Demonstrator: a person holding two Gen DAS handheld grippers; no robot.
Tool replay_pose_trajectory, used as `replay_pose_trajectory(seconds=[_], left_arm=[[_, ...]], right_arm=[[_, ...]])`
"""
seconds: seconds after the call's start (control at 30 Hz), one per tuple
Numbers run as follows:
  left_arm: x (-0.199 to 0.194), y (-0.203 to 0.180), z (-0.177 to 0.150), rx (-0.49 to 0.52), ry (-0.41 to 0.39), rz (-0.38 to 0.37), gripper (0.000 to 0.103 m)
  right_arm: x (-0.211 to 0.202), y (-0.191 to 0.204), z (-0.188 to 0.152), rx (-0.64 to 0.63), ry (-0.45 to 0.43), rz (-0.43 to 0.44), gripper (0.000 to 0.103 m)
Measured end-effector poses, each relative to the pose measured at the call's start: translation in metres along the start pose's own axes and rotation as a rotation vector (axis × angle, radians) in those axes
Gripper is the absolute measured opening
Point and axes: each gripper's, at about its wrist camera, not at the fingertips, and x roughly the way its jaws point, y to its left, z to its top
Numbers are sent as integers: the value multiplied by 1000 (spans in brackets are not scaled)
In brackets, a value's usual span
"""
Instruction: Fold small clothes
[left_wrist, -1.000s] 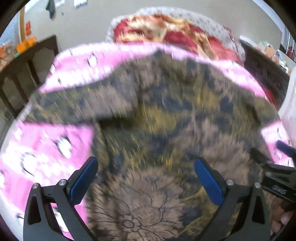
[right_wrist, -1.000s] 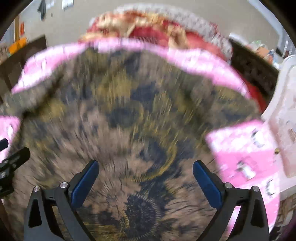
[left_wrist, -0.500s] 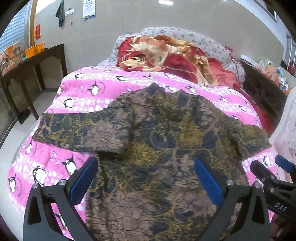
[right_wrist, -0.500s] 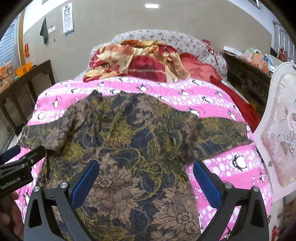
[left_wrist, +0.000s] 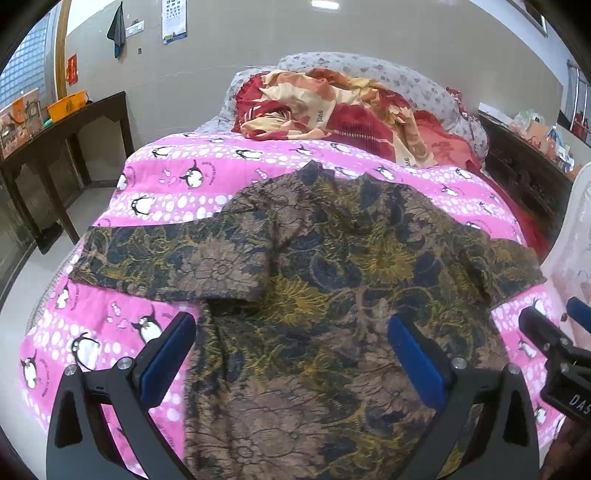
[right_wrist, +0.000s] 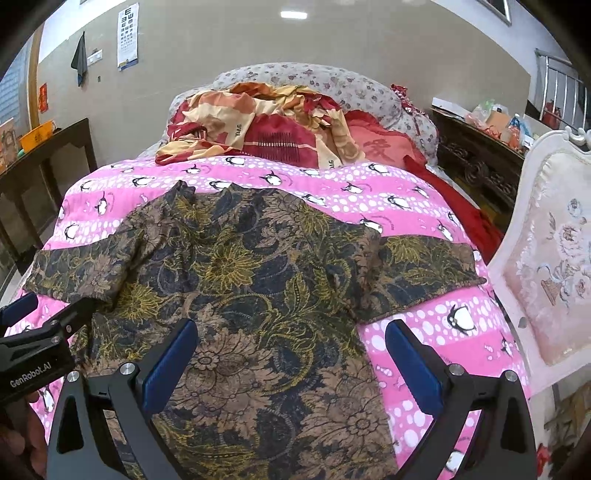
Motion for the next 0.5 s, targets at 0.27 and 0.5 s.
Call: replay_pose_trajectory(seconds=[0.27, 0.5], left_arm=[[-7, 29, -8, -47, -10, 26, 103], [1, 49, -11, -49, -7, 65, 103]], right_arm=[[-14, 21, -4, 10, -65, 40, 103], [-7, 33, 2, 42, -122, 82, 103]])
